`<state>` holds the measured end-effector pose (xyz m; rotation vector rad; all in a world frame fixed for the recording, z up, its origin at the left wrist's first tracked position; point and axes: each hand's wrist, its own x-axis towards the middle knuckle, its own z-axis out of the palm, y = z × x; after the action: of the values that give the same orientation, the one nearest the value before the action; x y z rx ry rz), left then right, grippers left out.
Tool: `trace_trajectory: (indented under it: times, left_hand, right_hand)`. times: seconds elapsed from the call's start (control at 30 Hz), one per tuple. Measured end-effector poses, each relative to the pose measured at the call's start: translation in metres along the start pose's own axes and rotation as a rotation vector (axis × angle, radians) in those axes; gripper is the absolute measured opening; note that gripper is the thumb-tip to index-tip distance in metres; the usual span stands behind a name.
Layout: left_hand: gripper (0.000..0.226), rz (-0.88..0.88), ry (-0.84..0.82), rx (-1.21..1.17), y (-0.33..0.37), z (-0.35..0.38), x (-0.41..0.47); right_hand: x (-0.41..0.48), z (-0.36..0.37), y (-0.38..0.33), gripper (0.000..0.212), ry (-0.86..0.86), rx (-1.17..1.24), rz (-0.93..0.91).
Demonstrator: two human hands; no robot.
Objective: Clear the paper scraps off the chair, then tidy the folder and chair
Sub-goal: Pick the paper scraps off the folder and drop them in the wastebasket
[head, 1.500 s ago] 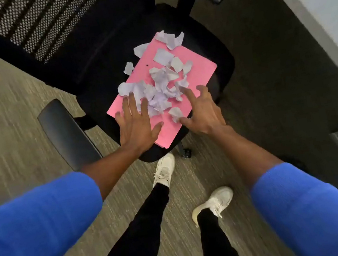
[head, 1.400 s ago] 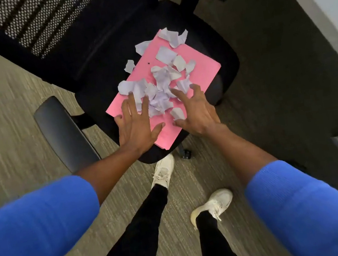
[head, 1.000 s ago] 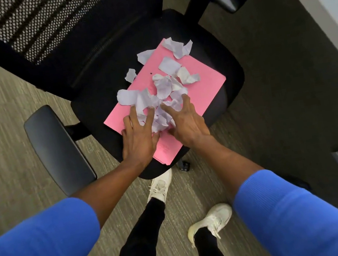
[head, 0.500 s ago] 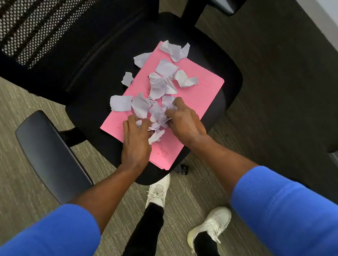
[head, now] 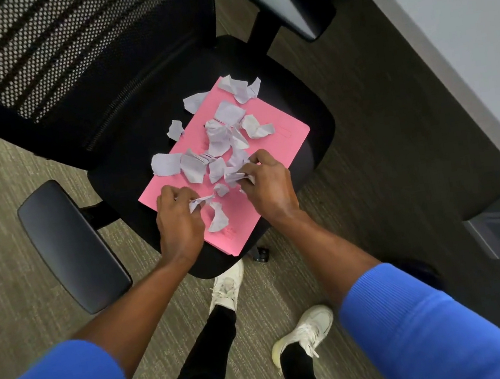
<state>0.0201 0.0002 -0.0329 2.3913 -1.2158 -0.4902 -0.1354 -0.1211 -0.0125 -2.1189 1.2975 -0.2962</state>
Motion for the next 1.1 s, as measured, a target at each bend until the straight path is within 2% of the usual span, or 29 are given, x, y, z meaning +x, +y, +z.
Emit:
trace_trajectory:
  times: [0.27, 0.37, 0.57, 0.67, 0.9, 1.03, 1.1]
  left_hand:
    - [0.014, -0.078, 0.102, -0.095, 0.023, -0.012, -0.021]
    - [0.014, -0.051, 0.08, -0.126, 0.04, -0.009, -0.033]
    - [0.014, 0.103, -0.037, -0.164, 0.092, 0.022, -0.06]
    - [0.014, 0.142, -0.103, -0.197, 0.123, 0.045, -0.074]
    - [0.011, 0.278, -0.363, -0.161, 0.182, 0.127, -0.13]
    - [0.01, 0.247, -0.539, -0.1, 0.212, 0.181, -0.168]
    - [0.011, 0.21, -0.598, -0.067, 0.228, 0.208, -0.185]
  right_hand:
    - [-0.027, -0.021, 0.01, 0.02, 0.106, 0.108, 0.155]
    - [-0.046, -0.03, 0.018, 0.02, 0.152, 0.169, 0.209]
    - [-0.1, -0.044, 0.05, 0.017, 0.287, 0.238, 0.333]
    - [-0.134, -0.053, 0.076, 0.023, 0.354, 0.274, 0.414]
    - [-0.231, -0.069, 0.166, 0.027, 0.445, 0.273, 0.712]
    - [-0.291, -0.07, 0.223, 0.021, 0.409, 0.227, 0.923]
    - [-0.316, -0.068, 0.252, 0.016, 0.454, 0.246, 1.037]
